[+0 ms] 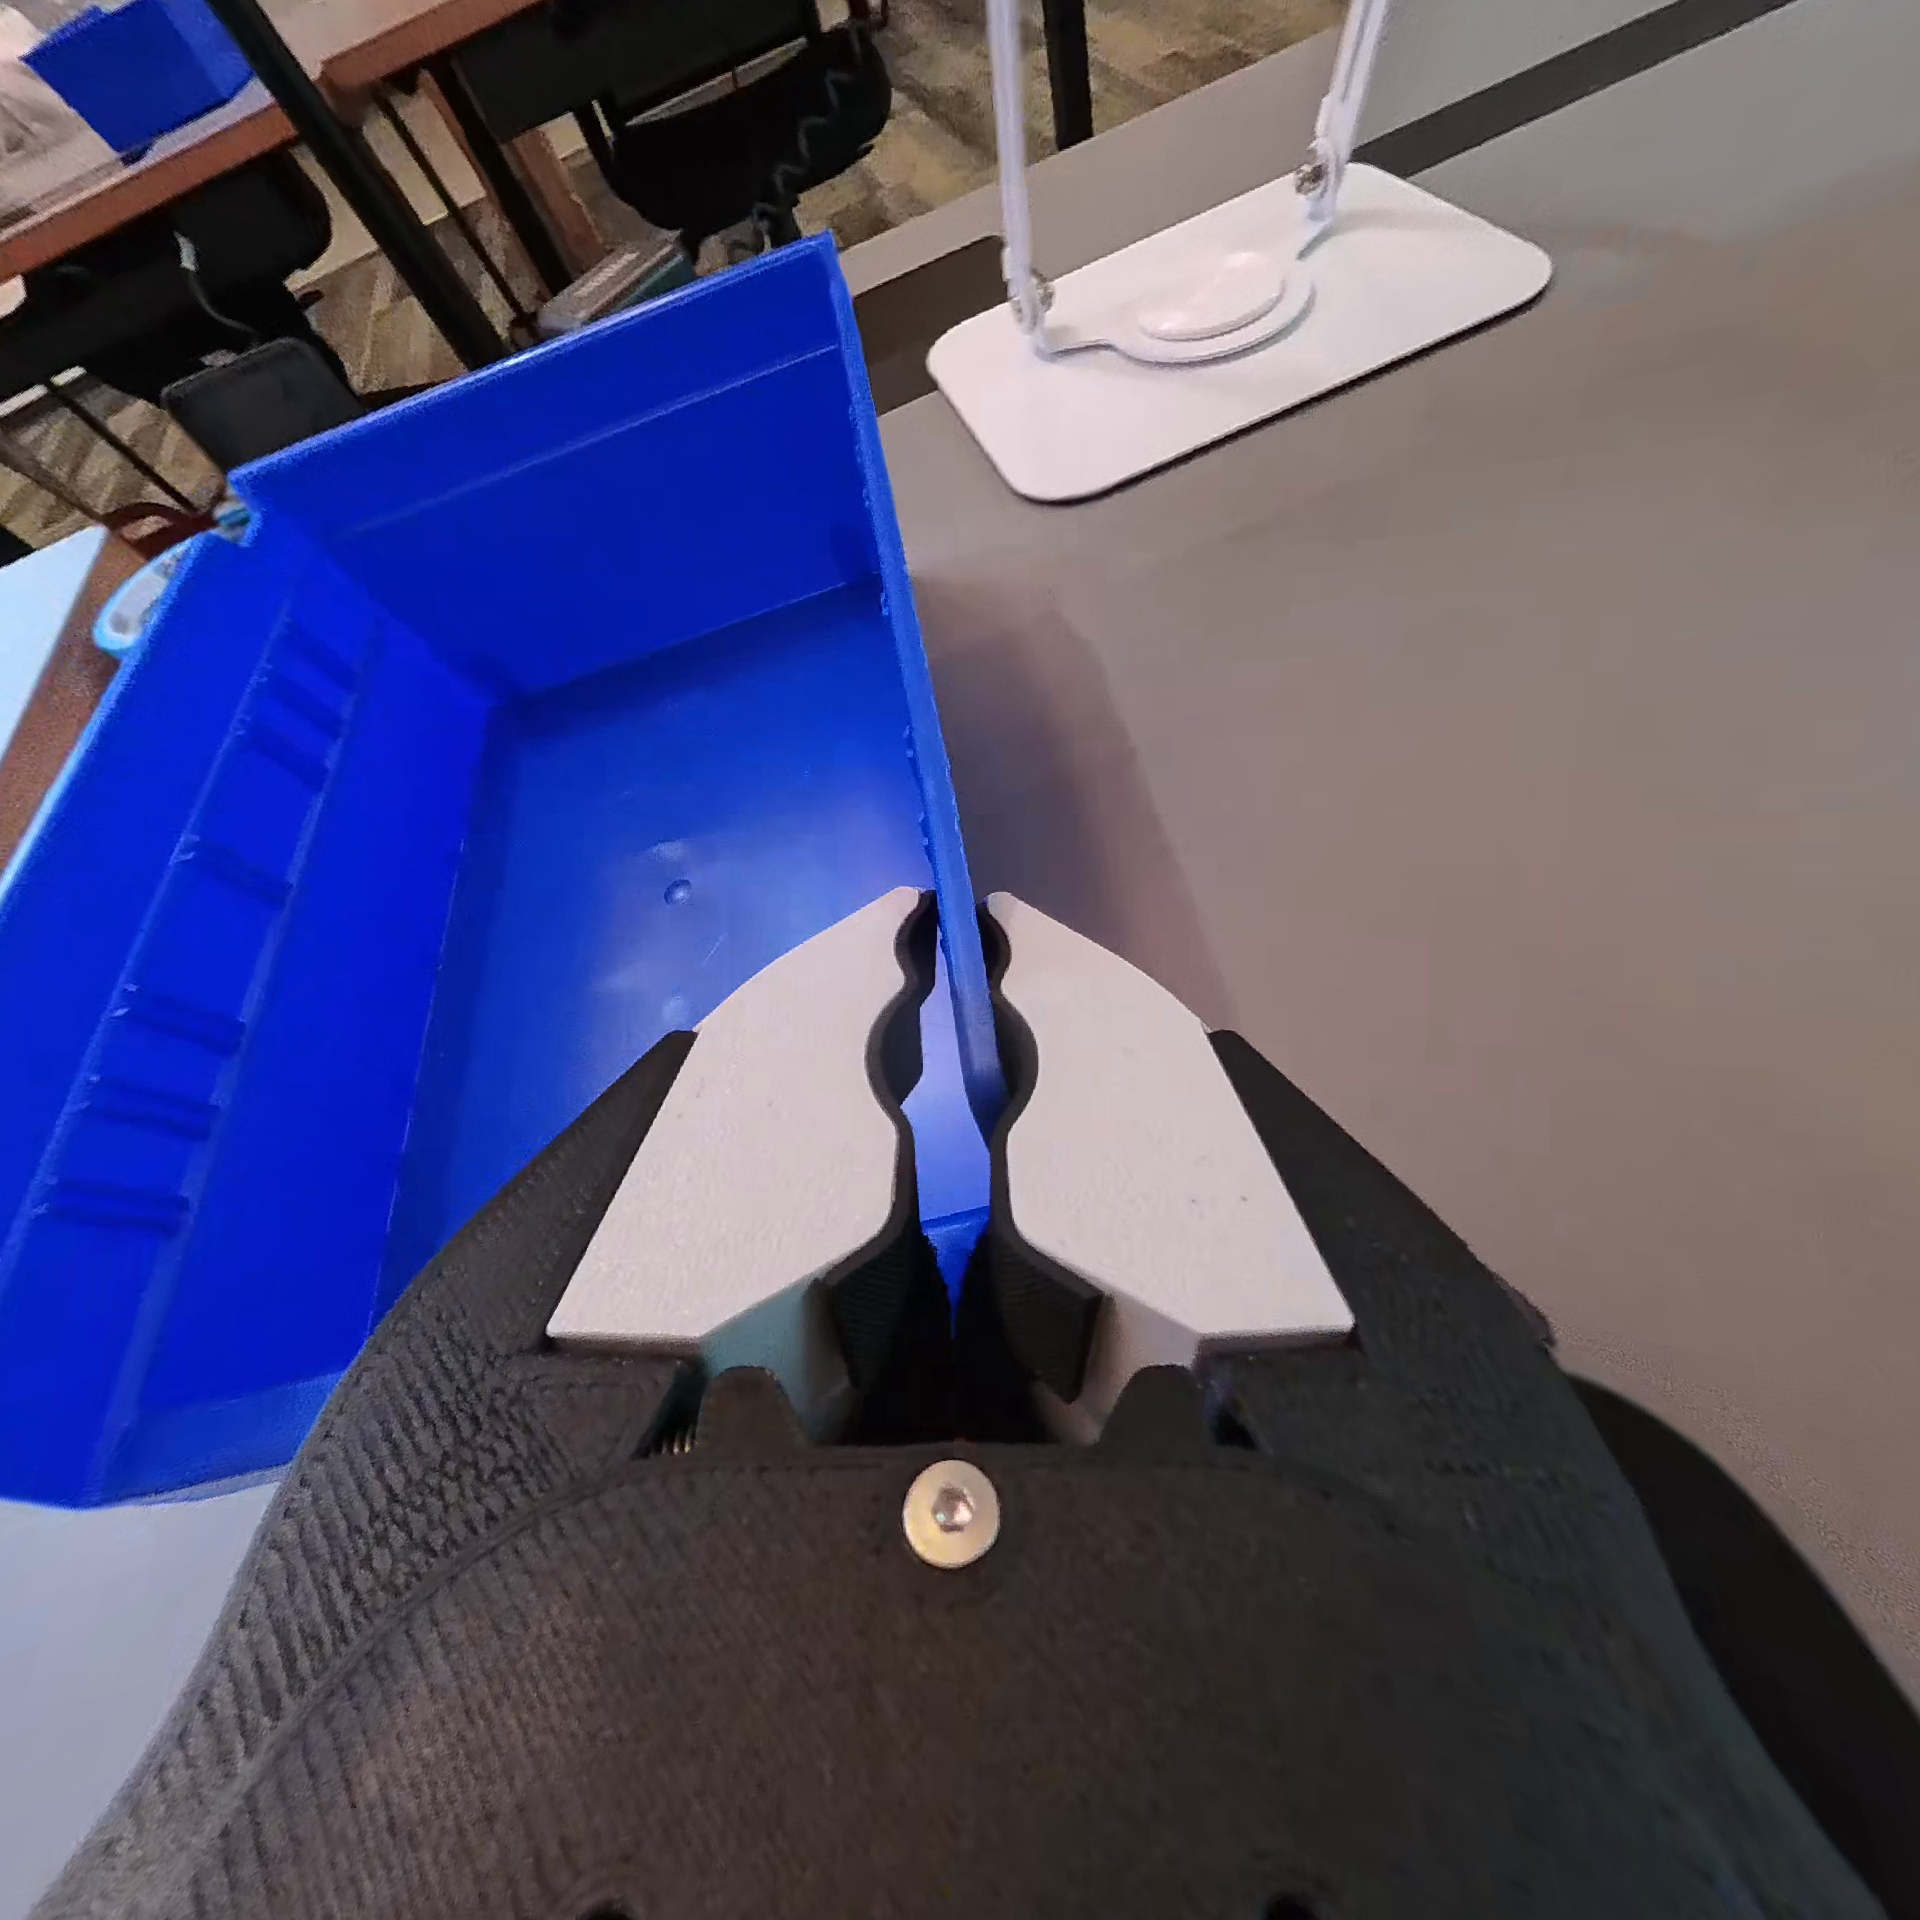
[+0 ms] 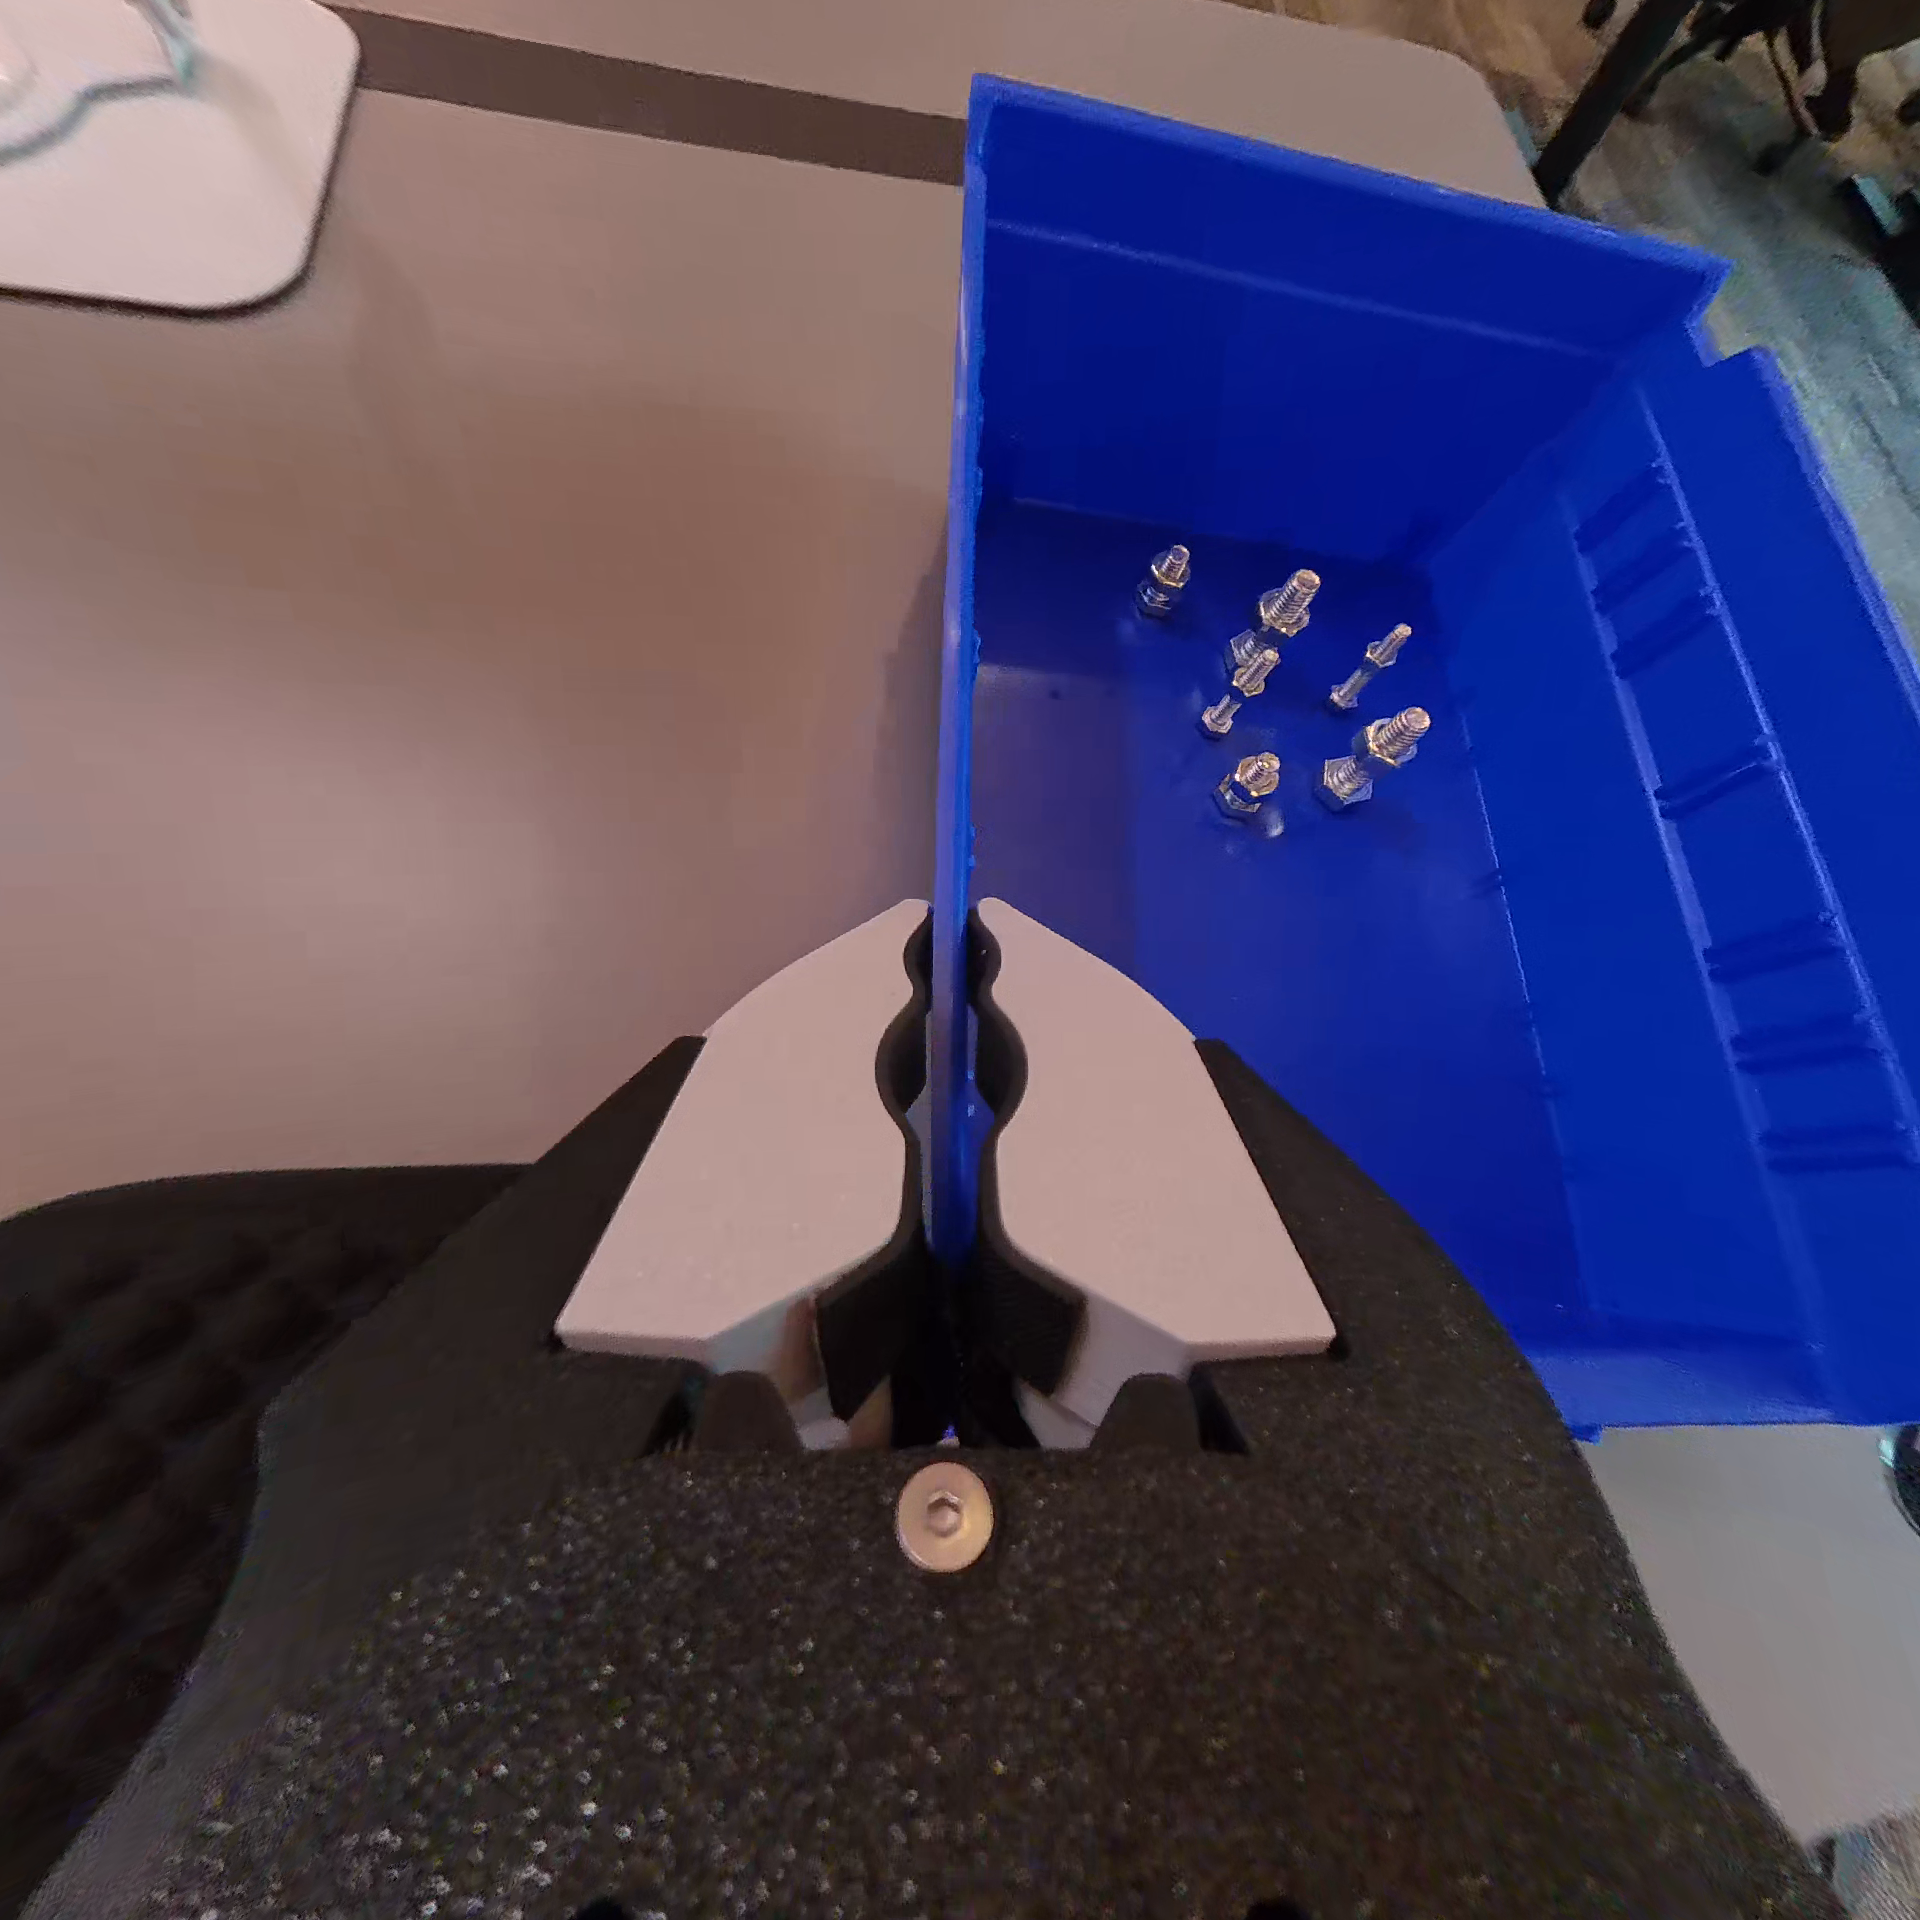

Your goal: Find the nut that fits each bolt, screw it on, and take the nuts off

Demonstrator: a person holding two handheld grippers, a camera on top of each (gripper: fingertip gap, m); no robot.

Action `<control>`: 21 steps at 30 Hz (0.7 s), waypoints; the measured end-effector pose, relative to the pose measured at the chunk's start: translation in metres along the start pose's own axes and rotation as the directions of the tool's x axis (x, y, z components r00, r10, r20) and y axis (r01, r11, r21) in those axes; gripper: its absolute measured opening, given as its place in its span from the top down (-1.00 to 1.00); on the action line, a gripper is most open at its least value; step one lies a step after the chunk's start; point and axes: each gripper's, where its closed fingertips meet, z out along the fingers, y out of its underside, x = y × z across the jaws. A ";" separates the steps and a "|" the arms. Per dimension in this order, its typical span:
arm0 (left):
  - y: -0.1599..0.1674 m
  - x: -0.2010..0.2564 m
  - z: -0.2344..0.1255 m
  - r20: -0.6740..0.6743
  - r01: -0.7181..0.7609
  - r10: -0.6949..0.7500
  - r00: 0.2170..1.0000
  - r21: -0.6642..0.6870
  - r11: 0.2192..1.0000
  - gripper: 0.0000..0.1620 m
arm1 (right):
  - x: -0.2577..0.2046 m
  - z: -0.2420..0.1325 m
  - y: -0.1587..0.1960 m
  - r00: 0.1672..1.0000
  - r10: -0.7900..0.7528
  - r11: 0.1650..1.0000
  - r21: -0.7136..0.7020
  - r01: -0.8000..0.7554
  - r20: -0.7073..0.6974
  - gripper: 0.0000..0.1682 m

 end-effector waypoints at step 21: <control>-0.042 0.085 0.018 -0.108 -0.097 0.107 0.988 0.095 0.991 0.92 | -0.085 0.012 -0.050 0.954 -0.242 0.966 0.140 0.219 0.177 0.95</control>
